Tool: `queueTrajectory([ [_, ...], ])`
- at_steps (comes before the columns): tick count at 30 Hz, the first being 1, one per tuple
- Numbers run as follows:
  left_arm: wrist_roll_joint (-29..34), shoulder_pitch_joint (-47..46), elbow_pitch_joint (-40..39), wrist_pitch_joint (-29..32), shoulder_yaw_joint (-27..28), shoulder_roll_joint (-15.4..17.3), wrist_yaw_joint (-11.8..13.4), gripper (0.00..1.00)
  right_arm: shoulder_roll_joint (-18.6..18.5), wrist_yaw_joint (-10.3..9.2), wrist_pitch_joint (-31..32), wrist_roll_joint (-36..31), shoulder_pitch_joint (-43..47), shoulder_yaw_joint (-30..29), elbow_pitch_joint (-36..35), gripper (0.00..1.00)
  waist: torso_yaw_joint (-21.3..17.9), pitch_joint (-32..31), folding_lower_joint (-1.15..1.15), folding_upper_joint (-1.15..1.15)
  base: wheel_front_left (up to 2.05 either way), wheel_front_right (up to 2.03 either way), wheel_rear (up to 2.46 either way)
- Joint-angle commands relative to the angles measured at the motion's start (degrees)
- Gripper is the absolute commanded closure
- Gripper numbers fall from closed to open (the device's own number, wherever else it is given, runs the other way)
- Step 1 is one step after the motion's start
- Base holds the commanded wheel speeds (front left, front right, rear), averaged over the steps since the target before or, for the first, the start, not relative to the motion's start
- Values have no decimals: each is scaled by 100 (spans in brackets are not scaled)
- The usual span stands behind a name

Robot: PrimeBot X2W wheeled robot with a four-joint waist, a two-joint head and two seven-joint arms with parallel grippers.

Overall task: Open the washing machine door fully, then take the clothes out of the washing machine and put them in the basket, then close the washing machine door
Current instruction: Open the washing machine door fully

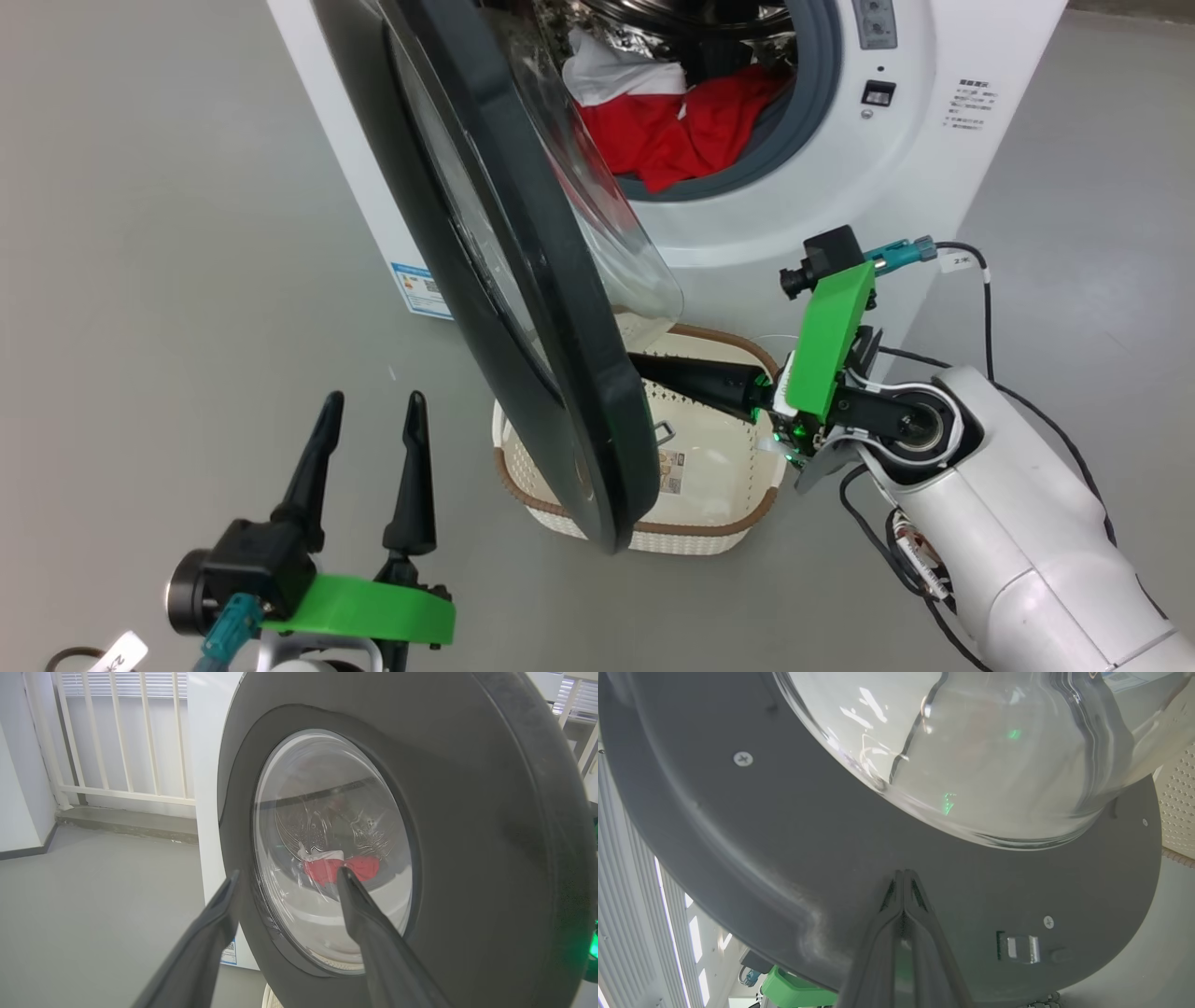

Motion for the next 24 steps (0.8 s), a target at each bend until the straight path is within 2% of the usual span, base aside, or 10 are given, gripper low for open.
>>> queueTrajectory([
  [1, -3, -48, -138, -45, 159, 84, 40, 0, 146, 44, -46, 122, 57, 131, -196, 100, 63, -19, 0, 0, 0, 0, 0],
  [13, -77, -21, -107, -45, 113, 83, 84, 0, 125, 44, -202, 431, -5, 594, -228, 100, 299, -23, 0, 0, 0, 0, 0],
  [24, -114, -22, -89, -45, 57, 88, 129, 0, -63, 44, -449, 928, -129, 1184, -354, 100, 516, -18, 0, 0, 0, 0, 0],
])
